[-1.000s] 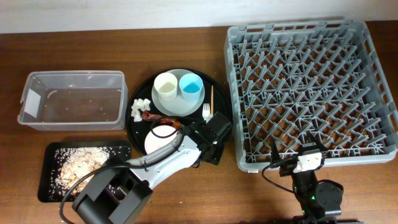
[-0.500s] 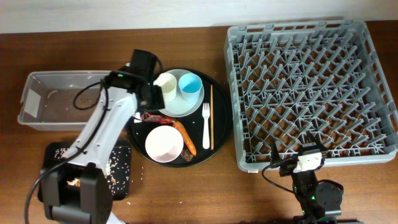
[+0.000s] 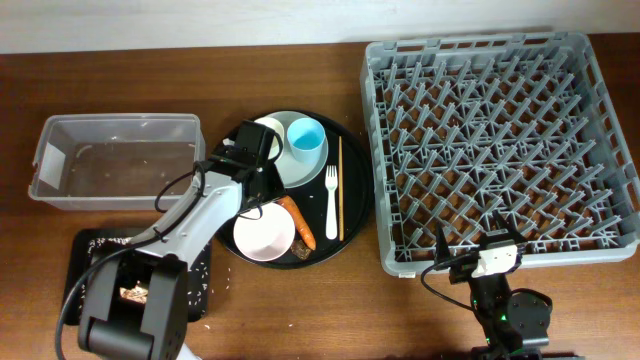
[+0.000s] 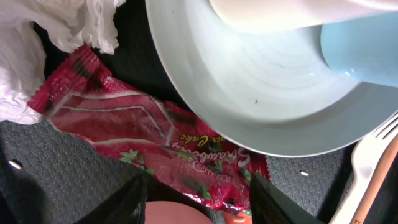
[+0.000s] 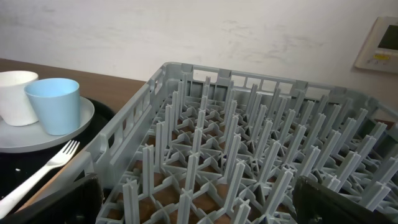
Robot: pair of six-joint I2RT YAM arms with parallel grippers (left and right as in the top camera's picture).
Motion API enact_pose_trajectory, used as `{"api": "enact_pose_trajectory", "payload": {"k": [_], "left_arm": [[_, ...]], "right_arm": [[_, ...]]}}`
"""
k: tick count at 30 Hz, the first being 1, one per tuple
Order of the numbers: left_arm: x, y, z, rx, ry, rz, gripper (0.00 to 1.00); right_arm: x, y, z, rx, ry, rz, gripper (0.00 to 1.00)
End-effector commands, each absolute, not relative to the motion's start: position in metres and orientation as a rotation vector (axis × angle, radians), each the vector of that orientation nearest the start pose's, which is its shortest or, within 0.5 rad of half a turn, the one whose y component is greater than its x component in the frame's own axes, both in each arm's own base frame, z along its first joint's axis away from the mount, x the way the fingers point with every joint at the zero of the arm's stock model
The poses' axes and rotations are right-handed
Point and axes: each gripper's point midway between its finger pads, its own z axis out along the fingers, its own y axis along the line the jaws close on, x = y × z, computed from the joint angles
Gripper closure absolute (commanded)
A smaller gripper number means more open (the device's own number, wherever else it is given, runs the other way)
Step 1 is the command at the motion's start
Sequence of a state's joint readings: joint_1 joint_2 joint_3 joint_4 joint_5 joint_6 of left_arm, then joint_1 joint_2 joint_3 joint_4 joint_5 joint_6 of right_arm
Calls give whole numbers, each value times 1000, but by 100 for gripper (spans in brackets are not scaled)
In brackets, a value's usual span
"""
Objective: Sort waste into correct bins and load items into the dishwasher rack
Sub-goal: 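Grasp the red snack wrapper with the left gripper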
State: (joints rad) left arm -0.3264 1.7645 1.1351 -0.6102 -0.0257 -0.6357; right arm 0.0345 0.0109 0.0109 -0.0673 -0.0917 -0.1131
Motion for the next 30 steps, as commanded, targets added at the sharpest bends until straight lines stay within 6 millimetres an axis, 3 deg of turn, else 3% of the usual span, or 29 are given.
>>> {"api": "enact_pose_trajectory", "payload": {"k": [1,2,4,7,8,12,14,16,19,22,24,26,30], "left_arm": [[363,-118,44,-449,2786,-197,60],[364,-117,43,-450,2782,-189,60],[367,-117,44,-449,2770,-191,70],[367,-117,44,-448,2771,-192,96],[367,-117,44,-449,2772,-192,100],[367,-120,48,-445,2769,-211,99],[369,-120,75,-439,2726,-239,100],[367,-120,118,-427,2645,-289,100],[363,-118,146,-418,2581,-325,100],[365,-117,126,-428,2629,-287,57],[366,-114,95,-447,2697,-213,49],[365,-111,67,-494,2762,-174,48],[368,-113,42,-510,2799,-149,41]], "right_arm": [[245,25,158,-201,1628,15,1],[245,25,158,-200,1628,15,1],[245,26,158,-201,1628,15,1],[245,26,158,-201,1628,16,1],[245,25,158,-200,1628,15,1],[245,25,158,-200,1628,15,1],[245,26,158,-201,1628,15,1],[245,25,158,-201,1628,15,1],[245,25,158,-200,1628,15,1],[245,26,158,-201,1628,15,1],[245,26,158,-201,1628,15,1],[245,25,158,-200,1628,15,1],[245,26,158,-201,1628,15,1]]}}
